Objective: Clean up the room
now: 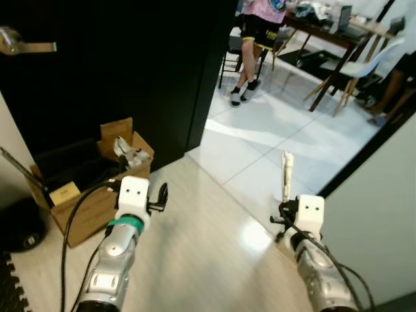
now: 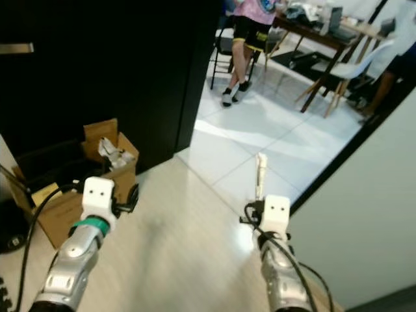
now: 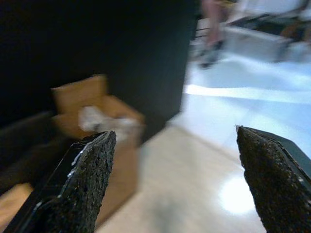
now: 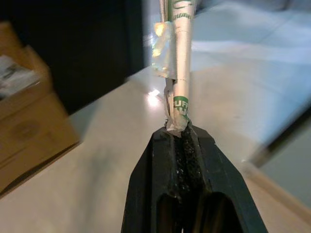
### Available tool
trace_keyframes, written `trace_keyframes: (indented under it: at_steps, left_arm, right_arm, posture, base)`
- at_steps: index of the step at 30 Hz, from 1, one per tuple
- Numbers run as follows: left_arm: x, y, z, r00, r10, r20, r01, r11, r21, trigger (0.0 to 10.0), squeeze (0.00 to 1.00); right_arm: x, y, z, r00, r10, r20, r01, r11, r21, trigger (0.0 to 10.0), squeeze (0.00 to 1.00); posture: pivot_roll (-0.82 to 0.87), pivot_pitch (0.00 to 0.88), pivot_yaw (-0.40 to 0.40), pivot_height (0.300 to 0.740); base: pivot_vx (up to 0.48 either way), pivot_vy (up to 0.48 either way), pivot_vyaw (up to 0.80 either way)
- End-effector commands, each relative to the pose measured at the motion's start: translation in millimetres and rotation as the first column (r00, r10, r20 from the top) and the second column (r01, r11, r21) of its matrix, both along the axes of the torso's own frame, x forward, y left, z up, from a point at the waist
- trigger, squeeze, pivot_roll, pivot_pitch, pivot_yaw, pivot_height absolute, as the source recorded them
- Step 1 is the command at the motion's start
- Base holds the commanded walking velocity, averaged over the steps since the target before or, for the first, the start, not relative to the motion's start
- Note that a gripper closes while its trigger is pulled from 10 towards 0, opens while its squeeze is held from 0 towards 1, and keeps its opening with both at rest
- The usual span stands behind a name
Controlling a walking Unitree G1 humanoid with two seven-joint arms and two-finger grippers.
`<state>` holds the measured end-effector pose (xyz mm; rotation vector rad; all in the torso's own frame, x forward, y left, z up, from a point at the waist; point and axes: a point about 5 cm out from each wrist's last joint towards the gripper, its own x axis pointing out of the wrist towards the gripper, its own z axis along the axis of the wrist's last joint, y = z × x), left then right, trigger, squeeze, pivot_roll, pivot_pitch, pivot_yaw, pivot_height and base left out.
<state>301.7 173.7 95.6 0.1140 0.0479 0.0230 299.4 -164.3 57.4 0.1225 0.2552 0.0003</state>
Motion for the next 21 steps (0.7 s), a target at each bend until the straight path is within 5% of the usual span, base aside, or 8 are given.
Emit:
trace_keyframes:
  at_steps: [1, 11, 14, 21]
  left_arm:
    - [-1.1, -11.9, -5.3, 0.999, -0.031, -0.020, 0.031, 0.999, -0.023, 10.0, 0.00]
    - [0.3, -15.4, -4.4, 1.000, -0.026, -0.014, 0.026, 0.999, -0.026, 10.0, 0.00]
    - [0.9, -15.6, -3.6, 0.997, -0.070, -0.027, 0.070, 0.998, -0.005, 10.0, 0.00]
    - [3.2, -7.0, -2.3, 0.994, -0.103, -0.045, 0.105, 0.994, 0.028, 10.0, 0.00]
  right_arm:
    - [-4.5, -14.9, -5.0, 0.999, -0.040, -0.025, 0.040, 0.999, -0.020, 10.0, 0.00]
    - [-0.3, -14.9, -3.6, 0.999, -0.022, -0.026, 0.021, 0.999, -0.032, 10.0, 0.00]
    - [-0.2, -11.3, -7.3, 0.999, -0.024, -0.028, 0.023, 0.999, -0.038, 10.0, 0.00]
    - [-3.6, -3.9, -11.3, 0.999, -0.028, -0.028, 0.028, 0.999, -0.030, 10.0, 0.00]
  posture:
    - [0.13, 0.000, -0.100, 0.740]
    - [0.13, 0.000, -0.103, 0.740]
    - [0.16, 0.000, -0.019, 0.740]
    - [0.16, 0.000, 0.024, 0.740]
  base:
    - [0.341, 0.000, 0.00]
    - [0.343, 0.000, 0.00]
    - [0.344, 0.000, 0.00]
    - [0.343, 0.000, 0.00]
